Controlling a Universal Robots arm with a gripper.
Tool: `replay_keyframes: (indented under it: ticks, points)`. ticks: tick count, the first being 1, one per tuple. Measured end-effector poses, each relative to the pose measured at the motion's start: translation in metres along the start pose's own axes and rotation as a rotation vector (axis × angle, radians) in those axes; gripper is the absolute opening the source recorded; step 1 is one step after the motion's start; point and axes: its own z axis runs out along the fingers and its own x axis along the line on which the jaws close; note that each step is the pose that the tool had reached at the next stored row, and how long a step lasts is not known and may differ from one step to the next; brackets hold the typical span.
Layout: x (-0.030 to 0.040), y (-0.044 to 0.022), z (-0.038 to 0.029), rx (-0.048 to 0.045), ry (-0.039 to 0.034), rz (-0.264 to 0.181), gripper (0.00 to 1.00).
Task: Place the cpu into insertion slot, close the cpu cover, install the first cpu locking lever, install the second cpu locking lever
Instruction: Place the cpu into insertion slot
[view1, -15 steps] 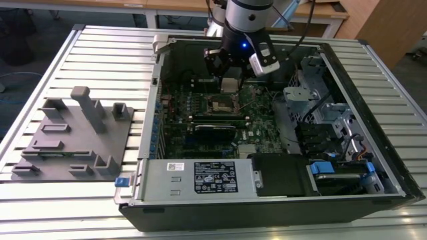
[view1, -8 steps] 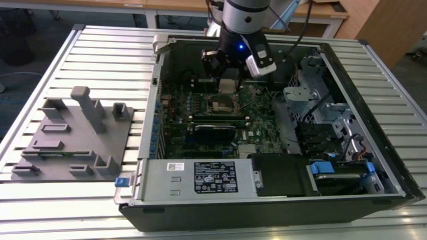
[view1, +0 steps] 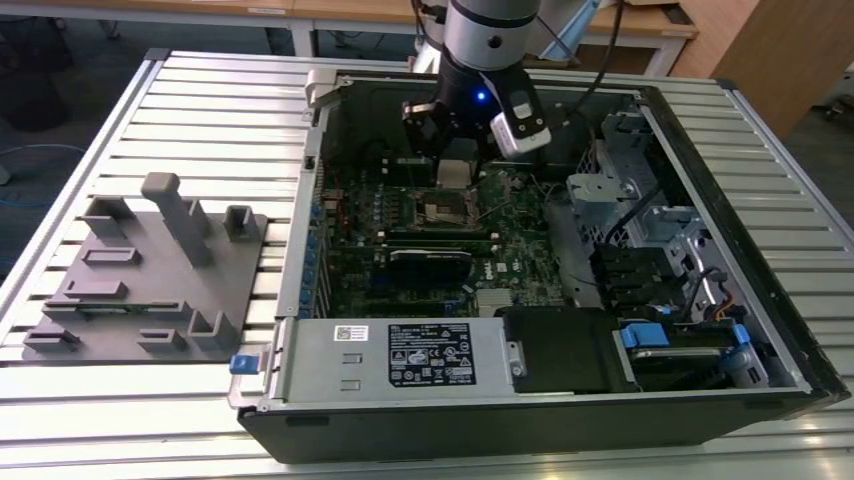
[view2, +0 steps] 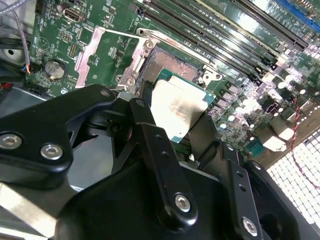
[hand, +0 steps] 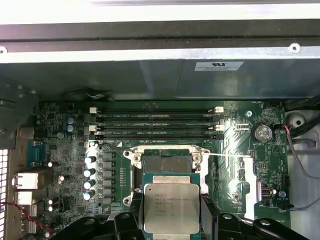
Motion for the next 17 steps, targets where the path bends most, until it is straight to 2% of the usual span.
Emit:
replay_keyframes:
  ticks: [5, 8, 17]
  points:
    - [0.0000, 0.0000, 0.0000, 0.0012, 0.0000, 0.000, 0.54]
    - [0.0000, -0.0001, 0.0002, 0.0087, -0.0002, 0.000, 0.54]
    - [0.0000, -0.0001, 0.0003, 0.0098, -0.0002, 0.000, 0.54]
